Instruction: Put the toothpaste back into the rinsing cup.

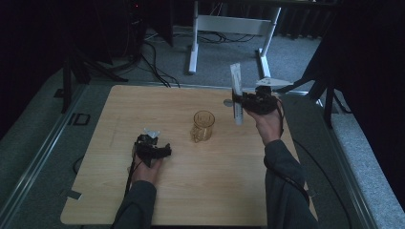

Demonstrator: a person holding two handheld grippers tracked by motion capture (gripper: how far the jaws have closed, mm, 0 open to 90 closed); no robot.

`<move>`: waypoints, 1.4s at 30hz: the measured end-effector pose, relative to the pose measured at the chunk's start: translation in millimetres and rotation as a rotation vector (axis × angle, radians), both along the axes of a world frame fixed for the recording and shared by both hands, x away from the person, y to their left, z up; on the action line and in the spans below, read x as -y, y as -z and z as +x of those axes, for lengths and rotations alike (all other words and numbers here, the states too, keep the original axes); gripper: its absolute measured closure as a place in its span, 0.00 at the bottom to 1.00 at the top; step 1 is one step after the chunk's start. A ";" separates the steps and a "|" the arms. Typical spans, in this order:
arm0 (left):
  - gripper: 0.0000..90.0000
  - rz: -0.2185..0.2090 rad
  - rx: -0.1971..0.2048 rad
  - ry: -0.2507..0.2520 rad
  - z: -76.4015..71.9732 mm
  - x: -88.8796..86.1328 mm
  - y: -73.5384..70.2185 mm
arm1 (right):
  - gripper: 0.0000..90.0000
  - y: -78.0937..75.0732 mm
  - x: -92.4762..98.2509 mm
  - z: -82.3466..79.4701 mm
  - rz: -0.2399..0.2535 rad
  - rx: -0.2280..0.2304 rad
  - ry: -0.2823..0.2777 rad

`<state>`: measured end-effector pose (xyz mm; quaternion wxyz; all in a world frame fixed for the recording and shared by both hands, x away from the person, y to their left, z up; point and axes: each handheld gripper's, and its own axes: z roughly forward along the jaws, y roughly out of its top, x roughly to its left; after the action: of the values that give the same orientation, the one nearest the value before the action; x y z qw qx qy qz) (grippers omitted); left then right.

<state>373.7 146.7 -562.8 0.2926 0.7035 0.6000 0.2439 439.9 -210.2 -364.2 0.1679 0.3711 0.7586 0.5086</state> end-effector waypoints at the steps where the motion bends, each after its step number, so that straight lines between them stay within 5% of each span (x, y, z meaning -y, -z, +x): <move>1: 0.14 0.000 0.000 0.000 0.0 0.0 0.0 | 0.79 -0.3 -0.6 0.3 0.001 0.000 0.001; 42: 0.14 0.000 0.000 0.000 0.0 0.0 0.0 | 0.79 7.6 -36.4 5.0 0.010 -0.002 -0.002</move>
<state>373.7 146.7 -562.9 0.2928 0.7035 0.6000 0.2438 444.9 -173.8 -371.8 0.1648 0.3719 0.7565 0.5120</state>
